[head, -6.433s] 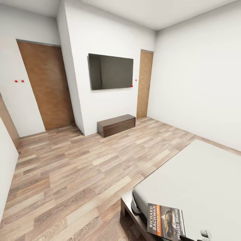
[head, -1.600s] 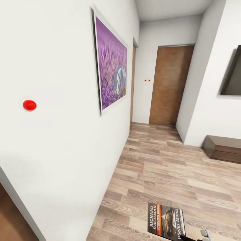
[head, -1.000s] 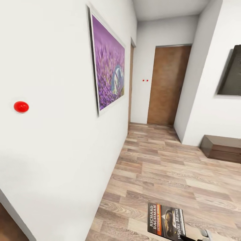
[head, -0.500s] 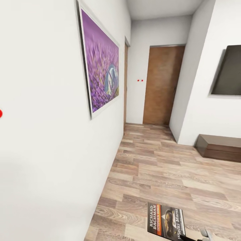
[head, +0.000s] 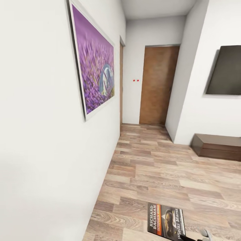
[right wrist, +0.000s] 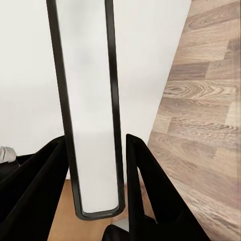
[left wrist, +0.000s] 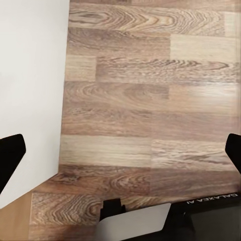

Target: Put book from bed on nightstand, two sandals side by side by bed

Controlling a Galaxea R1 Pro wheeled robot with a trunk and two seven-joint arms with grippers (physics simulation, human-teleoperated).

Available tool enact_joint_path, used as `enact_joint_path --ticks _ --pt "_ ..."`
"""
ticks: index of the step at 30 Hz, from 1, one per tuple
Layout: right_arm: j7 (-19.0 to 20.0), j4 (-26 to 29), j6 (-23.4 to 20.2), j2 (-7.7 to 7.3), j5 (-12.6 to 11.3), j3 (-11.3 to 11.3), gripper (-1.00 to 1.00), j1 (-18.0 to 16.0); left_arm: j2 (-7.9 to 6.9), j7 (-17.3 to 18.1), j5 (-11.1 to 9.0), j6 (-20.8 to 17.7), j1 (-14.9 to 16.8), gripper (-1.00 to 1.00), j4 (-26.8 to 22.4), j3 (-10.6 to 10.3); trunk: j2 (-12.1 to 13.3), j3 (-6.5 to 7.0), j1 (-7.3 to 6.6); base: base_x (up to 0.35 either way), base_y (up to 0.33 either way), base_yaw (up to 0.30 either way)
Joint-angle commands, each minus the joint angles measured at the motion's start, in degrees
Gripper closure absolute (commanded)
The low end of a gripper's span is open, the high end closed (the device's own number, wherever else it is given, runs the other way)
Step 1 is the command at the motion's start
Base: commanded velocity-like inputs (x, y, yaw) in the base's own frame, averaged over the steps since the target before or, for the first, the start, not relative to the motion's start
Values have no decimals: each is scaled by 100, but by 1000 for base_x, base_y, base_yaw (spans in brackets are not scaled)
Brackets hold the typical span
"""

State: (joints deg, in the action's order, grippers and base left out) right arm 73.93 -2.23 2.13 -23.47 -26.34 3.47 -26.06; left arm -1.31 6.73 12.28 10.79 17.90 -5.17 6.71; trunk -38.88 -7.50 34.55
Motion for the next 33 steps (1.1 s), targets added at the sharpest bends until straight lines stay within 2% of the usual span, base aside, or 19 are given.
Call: enact_joint_path --ticks 1,11,16,33 --pt "16 -22 24 1 -37 31 100 -13 -1 22 51 19 3 -100 4 50 -8 -10 2 1 0 -267" --pt "16 -23 24 1 -37 31 100 -13 -1 22 55 19 4 -100 7 50 -8 -10 2 0 0 -274" --pt "17 -23 16 2 -38 31 100 -13 -1 22 55 19 3 -100 2 54 -8 -10 2 36 0 -110" --pt "16 -23 16 3 -36 31 100 -13 -1 22 53 19 3 -100 -1 54 -8 -10 2 301 18 -4"
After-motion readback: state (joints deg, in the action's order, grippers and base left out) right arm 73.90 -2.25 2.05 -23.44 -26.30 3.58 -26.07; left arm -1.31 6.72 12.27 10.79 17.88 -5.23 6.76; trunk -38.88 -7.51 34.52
